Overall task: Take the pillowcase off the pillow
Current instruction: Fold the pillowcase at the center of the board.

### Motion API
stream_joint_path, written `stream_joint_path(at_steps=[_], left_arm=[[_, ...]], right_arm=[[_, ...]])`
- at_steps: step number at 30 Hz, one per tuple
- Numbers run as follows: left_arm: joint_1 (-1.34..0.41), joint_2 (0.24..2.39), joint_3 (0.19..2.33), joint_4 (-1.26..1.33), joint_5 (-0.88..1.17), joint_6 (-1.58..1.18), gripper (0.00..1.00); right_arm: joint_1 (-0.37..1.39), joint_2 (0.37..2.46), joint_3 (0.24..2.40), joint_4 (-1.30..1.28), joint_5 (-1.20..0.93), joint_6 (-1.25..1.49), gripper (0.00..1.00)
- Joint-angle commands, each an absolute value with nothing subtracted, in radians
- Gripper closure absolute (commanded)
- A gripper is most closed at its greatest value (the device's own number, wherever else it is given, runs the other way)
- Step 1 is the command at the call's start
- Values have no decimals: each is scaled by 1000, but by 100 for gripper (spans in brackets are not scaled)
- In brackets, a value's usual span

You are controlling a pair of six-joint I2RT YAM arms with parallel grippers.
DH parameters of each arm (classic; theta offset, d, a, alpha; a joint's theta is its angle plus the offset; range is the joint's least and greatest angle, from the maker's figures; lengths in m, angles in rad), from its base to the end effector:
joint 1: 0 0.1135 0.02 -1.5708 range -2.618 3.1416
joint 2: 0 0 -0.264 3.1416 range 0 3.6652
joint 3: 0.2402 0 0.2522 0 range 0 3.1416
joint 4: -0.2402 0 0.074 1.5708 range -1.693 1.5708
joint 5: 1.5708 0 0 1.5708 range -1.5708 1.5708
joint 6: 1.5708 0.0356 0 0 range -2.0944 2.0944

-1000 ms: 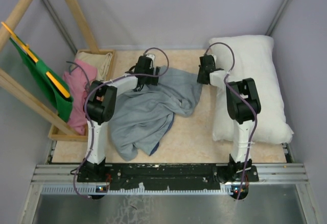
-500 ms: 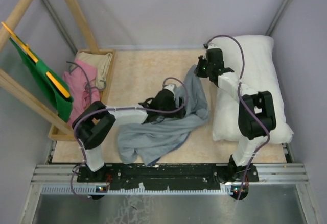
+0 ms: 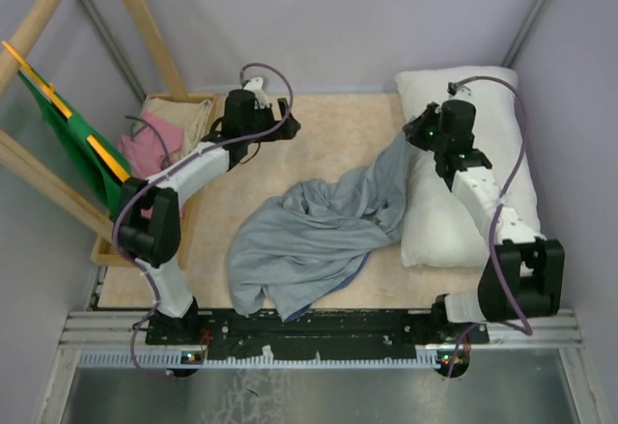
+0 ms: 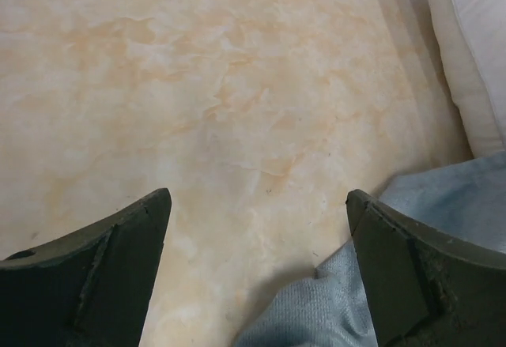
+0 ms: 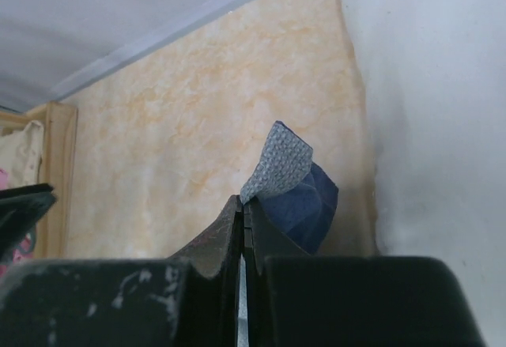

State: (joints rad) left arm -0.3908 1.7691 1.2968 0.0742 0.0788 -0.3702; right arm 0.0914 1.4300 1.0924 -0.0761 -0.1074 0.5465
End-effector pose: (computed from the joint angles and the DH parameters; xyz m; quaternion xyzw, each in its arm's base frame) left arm 0.3858 -0.1620 0.2719 0.0304 0.8321 -0.2358 0.5012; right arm 0.3324 0.0343 0.3064 0.1600 0.8211 0.2139 0.5044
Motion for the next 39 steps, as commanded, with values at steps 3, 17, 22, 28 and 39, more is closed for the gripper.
stream_joint_path(at_steps=[3,17,22,28,39], left_arm=[[-475,2033,1509,-63,255,-168,4],[-717,2114,1369,11,416,-73,10],[-722,2027,1225,56,463,-107,94],[-650,1871,1176,-39,248,-114,100],[-420,1542,1458,-258,-423,-70,100]], right_arm=[[73,1159,1011,-109,36,643,100],[37,1044,1057,-292,-4,616,100],[36,1050,1055,-262,-61,609,100],[37,1114,1074,-202,-178,597,100],[239,1399,1432,-220,-198,529,100]])
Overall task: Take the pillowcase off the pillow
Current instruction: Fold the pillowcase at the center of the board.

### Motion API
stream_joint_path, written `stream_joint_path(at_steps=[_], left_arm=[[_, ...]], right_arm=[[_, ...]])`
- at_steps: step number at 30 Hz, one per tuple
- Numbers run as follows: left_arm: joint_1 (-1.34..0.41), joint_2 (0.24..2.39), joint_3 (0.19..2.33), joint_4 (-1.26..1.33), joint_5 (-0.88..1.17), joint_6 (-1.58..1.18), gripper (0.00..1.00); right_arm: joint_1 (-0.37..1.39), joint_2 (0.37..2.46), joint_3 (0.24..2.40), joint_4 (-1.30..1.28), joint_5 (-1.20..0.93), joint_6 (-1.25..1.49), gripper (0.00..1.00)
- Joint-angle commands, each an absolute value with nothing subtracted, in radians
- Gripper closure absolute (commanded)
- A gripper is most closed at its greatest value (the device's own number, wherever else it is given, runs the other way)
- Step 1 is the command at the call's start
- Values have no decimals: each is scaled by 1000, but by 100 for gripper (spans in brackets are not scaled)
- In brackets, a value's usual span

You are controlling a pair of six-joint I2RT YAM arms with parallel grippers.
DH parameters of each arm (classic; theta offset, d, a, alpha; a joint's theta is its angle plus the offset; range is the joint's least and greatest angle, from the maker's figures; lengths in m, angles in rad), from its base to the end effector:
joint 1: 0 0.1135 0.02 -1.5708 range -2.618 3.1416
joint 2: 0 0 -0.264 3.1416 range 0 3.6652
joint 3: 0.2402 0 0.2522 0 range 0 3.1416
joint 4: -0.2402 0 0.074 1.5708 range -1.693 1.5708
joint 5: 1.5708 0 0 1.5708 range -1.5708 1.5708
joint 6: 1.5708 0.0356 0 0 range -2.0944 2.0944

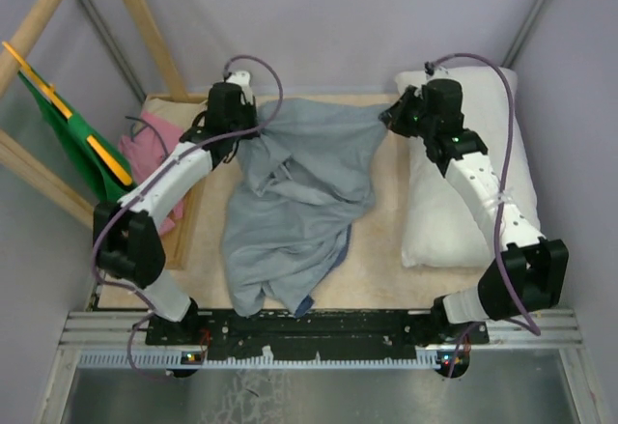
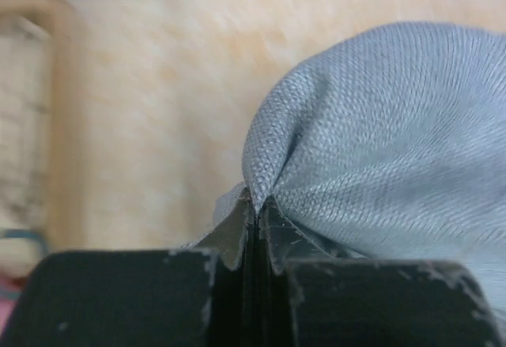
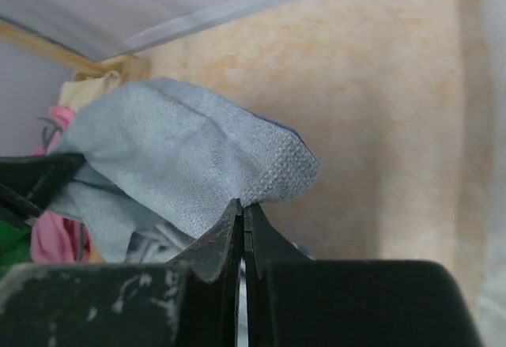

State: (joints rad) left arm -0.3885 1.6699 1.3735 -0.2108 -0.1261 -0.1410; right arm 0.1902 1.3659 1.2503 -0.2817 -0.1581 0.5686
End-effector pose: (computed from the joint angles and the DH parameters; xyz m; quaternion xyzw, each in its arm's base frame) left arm 0.3659 -0.1449 0.3089 0.0745 0.8575 -0.0800 0.5027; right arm 0.3104 0.0655 0.3611 0.1132 0.8236 0.2655 0.4883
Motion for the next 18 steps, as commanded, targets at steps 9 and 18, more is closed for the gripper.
stream_joint_path(at_steps=[9,18], left_arm=[[-693,1282,1140,-86,-737,79,100],[-1053,1689,1270,-341,-815,-239,8]], right_arm=[[76,1285,1139,-73,-328,664,100],[-11,1314,985,-108,-330,655,100]])
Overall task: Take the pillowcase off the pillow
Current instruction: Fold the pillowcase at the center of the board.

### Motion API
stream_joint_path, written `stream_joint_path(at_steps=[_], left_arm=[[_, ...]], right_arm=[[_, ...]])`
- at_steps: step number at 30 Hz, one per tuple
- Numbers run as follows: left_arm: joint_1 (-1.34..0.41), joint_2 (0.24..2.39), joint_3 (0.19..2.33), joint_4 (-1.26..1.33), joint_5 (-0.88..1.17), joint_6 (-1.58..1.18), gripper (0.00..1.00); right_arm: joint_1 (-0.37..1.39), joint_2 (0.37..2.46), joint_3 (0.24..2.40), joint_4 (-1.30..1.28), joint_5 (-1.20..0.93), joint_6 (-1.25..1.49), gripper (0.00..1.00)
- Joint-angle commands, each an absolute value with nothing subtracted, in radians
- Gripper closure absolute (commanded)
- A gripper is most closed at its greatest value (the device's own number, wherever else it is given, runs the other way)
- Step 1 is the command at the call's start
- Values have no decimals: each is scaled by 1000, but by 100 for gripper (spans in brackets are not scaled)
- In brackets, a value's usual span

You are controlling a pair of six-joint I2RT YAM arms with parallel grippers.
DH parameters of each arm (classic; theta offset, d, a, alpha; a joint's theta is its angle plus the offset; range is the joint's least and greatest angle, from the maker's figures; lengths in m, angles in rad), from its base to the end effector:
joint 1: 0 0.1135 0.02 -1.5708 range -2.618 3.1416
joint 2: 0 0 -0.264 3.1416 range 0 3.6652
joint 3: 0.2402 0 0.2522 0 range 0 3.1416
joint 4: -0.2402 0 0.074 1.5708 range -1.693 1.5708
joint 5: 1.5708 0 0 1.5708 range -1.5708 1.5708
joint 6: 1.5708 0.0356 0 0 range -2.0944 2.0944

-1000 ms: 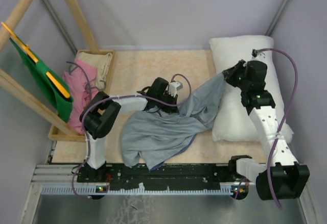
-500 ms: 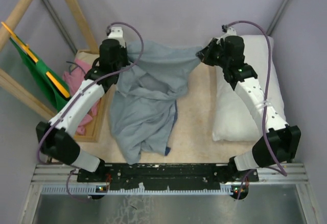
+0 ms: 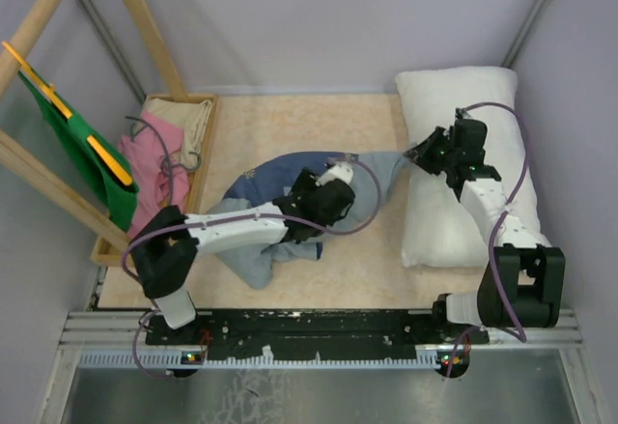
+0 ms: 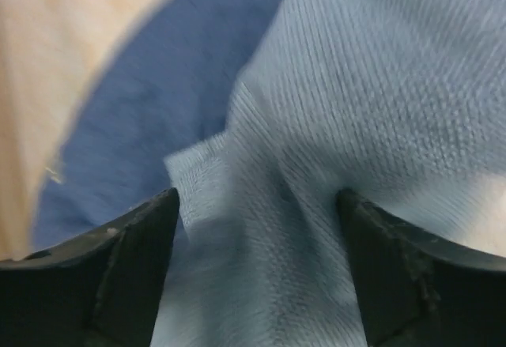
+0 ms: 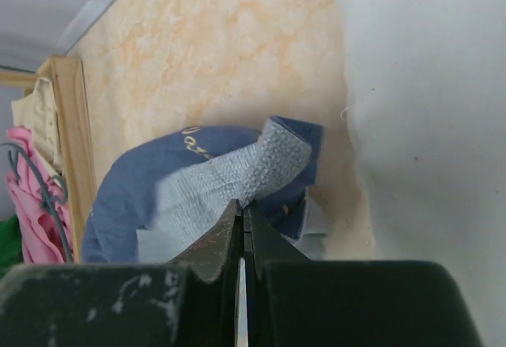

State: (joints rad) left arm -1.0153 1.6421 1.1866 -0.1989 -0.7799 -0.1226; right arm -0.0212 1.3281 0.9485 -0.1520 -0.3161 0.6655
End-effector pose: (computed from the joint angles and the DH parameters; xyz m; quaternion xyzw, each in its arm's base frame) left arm 0.2132 -0.2961 0.2625 0.2064 0.8208 0.0668 0.5284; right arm 0.2994 0.0047 0.2801 0.2150 0.8335 0.2848 0.4219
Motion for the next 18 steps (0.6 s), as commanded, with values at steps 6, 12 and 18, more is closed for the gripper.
stream_joint_path(at_steps=[6,12,18], left_arm=[[-828,1523,1253,-227,-258,-139,0],[-535,1419,1177,-208,141,-171,0],[-470,1592,1194,-329,318,-188,36]], right_arm=[[-15,1362,1016,-129,-292,650,100],[-20,1392,987,-101,-282,682,100],[-19,1405,1001,-101,-284,684,100]])
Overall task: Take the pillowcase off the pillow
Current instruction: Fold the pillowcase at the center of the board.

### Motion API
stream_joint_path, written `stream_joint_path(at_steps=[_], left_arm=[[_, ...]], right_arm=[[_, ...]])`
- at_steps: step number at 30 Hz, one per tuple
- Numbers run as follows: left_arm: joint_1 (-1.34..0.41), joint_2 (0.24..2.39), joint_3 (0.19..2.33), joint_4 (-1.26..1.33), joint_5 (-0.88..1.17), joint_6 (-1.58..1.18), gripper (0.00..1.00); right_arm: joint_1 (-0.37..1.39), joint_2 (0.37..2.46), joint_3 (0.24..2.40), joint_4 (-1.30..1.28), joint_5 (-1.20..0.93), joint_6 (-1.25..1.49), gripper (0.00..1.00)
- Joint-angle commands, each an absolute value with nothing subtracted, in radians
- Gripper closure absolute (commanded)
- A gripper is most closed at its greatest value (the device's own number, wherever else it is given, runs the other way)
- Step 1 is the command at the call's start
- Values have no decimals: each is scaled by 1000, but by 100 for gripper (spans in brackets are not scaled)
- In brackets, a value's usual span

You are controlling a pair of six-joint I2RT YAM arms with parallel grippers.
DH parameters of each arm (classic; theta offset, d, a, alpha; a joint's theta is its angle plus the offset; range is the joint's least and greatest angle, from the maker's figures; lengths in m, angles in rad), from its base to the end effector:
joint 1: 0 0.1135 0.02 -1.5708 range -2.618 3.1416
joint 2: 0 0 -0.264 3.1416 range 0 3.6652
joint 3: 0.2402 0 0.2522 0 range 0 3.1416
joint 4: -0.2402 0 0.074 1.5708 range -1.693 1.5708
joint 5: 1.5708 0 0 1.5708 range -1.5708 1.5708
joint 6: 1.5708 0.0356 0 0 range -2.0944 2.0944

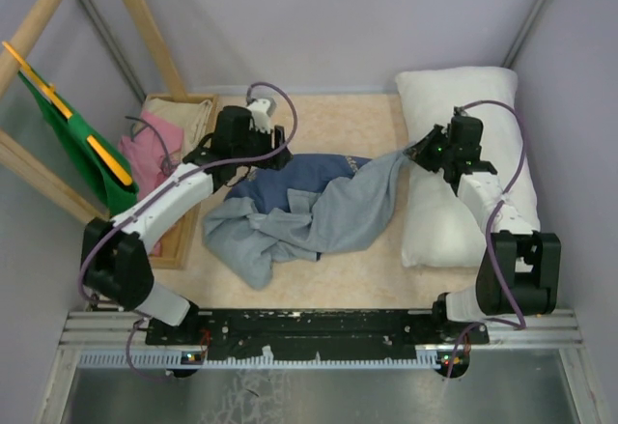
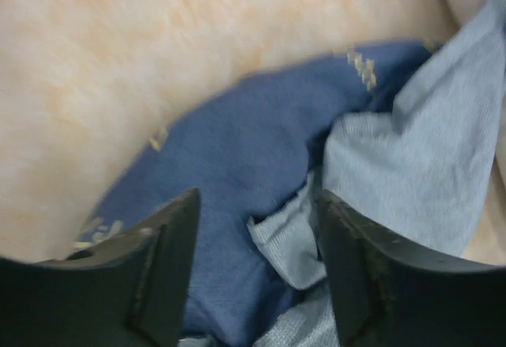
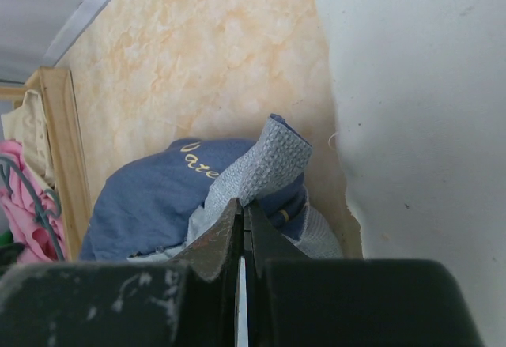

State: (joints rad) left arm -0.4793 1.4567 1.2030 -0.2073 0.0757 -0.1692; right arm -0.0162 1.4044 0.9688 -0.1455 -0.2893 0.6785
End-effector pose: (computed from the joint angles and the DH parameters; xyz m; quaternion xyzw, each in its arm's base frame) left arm 0.3006 -0.1593 0.3237 0.1509 0.8361 -0.1982 0.4888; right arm 0.3142 0.0051 0.2655 0.2321 0.8421 0.2728 0.4032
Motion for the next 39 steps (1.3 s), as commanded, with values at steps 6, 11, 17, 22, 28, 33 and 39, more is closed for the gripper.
stream_joint_path(at_steps=[6,11,17,22,28,33,39], left_arm=[[-469,1703,1201,-350,450,-222,35],[-469,1754,1181,-347,392,-215,34],[-469,1813,1176,-301,452,-227,33],[-468,1862,1195,-304,444,-230,46],[-461,1791,1317,-409,327,-182,91],[-412,1656,1506,-517,109,-132,100],[-345,1442,1552,-399,-227,-96,100]], right_arm=[[-19,1384,990,-116,-279,672,100],[-18,1372,970,-111,-284,671,100],[-18,1370,964,-102,-288,670,100],[-18,1369,961,-95,-297,670,100],[-18,1344,1007,-92,-298,681,100],[-18,1292,1125,-84,-249,690,100],[-20,1285,1262,-57,-184,696,100]])
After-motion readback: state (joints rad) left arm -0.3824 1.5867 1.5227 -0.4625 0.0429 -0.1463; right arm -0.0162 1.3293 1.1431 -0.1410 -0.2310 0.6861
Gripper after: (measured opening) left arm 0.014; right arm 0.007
